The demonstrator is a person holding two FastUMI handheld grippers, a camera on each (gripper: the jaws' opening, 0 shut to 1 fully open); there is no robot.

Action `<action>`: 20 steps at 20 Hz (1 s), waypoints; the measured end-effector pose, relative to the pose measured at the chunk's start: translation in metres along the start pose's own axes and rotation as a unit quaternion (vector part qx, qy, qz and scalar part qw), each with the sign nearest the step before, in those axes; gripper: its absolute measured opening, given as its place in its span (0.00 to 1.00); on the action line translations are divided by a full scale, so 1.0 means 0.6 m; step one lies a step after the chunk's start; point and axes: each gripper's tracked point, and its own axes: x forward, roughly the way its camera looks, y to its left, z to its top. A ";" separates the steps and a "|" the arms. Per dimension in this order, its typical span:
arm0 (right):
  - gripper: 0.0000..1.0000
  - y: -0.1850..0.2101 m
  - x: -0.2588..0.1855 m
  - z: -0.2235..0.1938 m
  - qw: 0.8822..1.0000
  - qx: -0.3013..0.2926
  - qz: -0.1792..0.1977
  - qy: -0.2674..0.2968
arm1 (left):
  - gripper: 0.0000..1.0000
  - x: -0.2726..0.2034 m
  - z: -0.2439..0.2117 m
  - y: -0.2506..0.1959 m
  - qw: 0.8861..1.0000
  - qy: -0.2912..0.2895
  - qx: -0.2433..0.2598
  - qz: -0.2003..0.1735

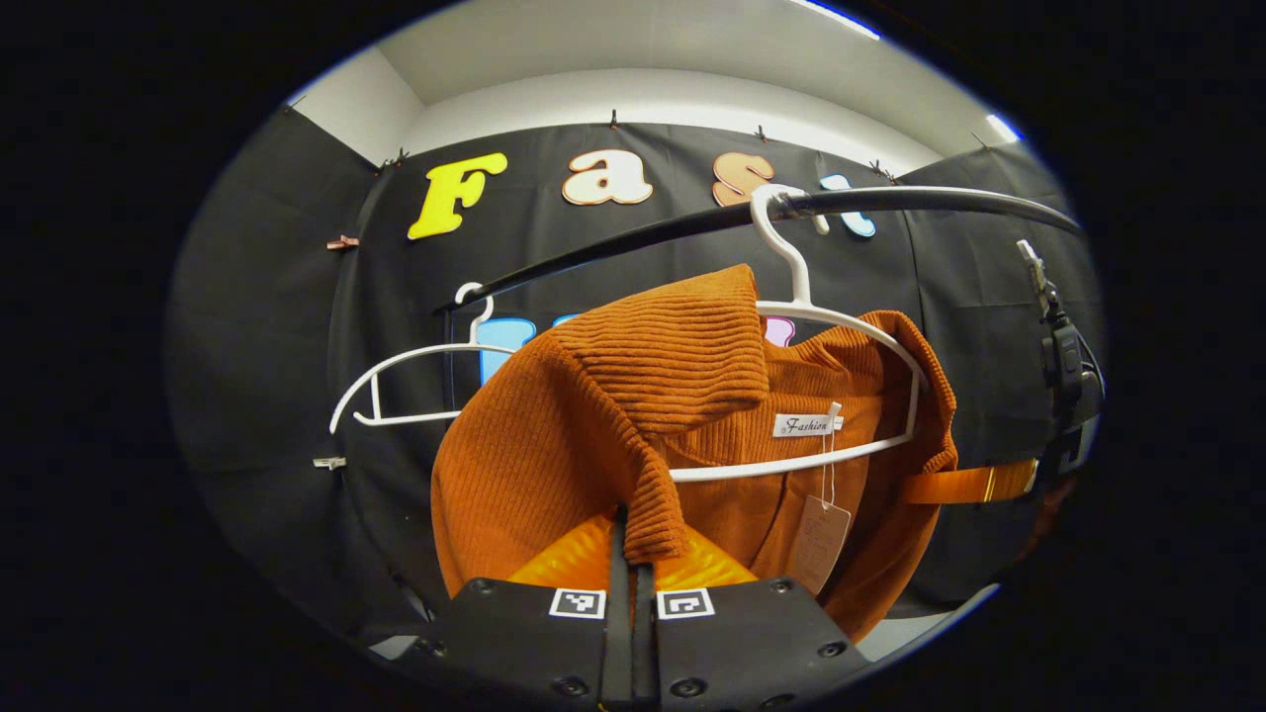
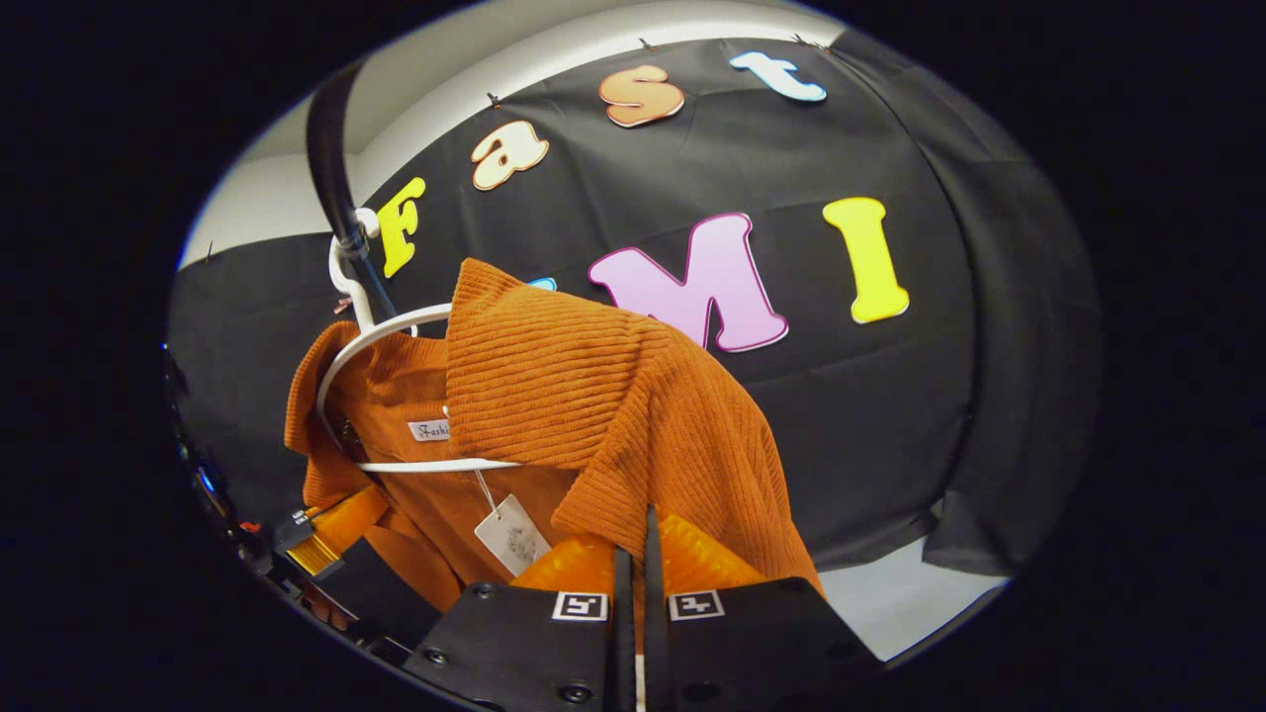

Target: Grasp the clothes on the hanger with both hands and then place them into the laundry hamper below.

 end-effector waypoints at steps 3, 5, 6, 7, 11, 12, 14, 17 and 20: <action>0.08 -0.015 -0.018 0.017 1.000 0.000 -0.010 0.016 | 0.05 -0.018 0.020 -0.009 0.999 0.019 -0.021 -0.037; 0.06 -0.052 -0.031 0.044 0.999 0.012 -0.048 -0.003 | 0.05 -0.032 0.045 0.000 0.998 0.022 -0.030 -0.046; 0.04 -0.058 -0.038 0.052 0.998 0.028 -0.053 -0.006 | 0.05 -0.041 0.061 0.005 0.998 0.017 -0.034 -0.046; 0.04 -0.058 -0.044 0.064 0.998 0.047 -0.050 -0.018 | 0.05 -0.047 0.079 0.012 0.998 0.010 -0.037 -0.046; 0.04 -0.066 -0.050 0.144 0.995 0.055 -0.042 -0.068 | 0.05 -0.052 0.135 0.032 0.996 -0.013 -0.061 -0.060; 0.04 -0.066 -0.048 0.168 0.994 0.049 -0.043 -0.083 | 0.05 -0.053 0.148 0.040 0.996 -0.020 -0.064 -0.058; 0.04 -0.085 -0.043 0.197 0.993 0.022 -0.064 -0.100 | 0.05 -0.053 0.146 0.056 0.997 -0.014 -0.058 -0.052; 0.04 -0.158 -0.025 0.209 0.986 -0.017 -0.130 -0.100 | 0.05 -0.059 0.149 0.050 0.997 -0.009 -0.047 -0.063; 0.04 -0.209 0.007 0.171 0.985 0.012 -0.157 -0.071 | 0.02 -0.058 0.140 0.044 0.997 0.001 -0.026 -0.069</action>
